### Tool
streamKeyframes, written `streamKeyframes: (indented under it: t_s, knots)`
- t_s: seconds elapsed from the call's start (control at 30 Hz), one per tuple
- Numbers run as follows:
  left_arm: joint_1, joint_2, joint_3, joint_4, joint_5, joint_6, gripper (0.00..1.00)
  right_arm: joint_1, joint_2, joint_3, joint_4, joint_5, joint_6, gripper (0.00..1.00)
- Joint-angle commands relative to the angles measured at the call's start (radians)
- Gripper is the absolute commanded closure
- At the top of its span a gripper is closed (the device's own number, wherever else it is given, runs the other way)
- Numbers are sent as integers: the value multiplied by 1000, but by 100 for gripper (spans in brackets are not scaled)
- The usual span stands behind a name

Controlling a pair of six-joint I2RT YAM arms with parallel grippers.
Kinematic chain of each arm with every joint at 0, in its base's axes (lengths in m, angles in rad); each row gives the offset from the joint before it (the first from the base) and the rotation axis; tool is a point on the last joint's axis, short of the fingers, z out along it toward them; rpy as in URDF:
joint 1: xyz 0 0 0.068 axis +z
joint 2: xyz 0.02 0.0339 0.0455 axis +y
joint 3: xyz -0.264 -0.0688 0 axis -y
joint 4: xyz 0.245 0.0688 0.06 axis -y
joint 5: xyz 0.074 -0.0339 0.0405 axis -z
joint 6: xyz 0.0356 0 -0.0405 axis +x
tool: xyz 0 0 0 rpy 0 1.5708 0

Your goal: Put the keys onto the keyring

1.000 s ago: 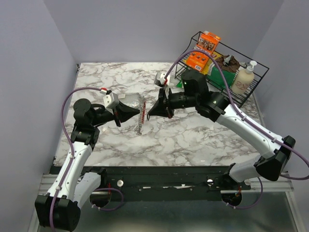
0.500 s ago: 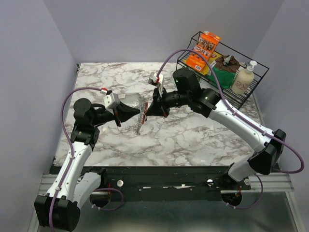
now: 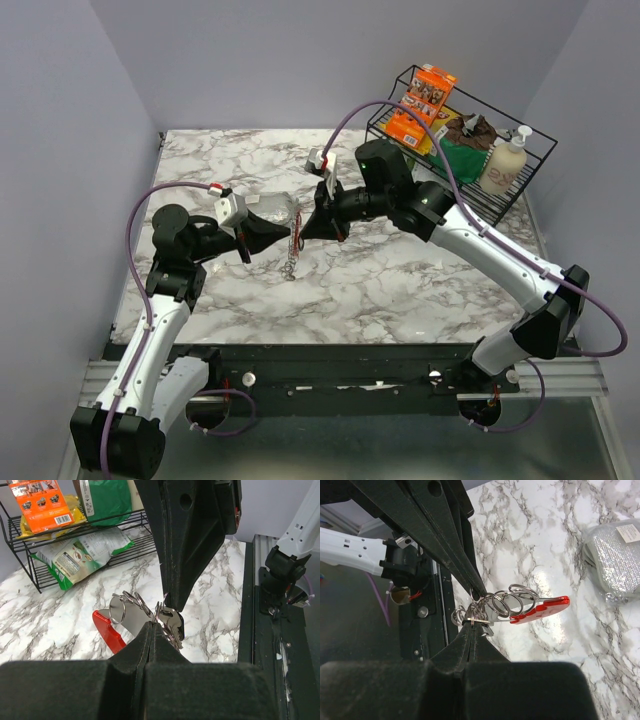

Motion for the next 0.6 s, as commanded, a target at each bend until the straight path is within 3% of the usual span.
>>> streamKeyframes:
  t_s: [0.0,0.57]
  knots:
    - [-5,-19,19,-1,-18,16,100,6,8,28,-2,14,14,100]
    - [-8,-31,11,-9,-13,28,100,8,22,34,14,37,57,100]
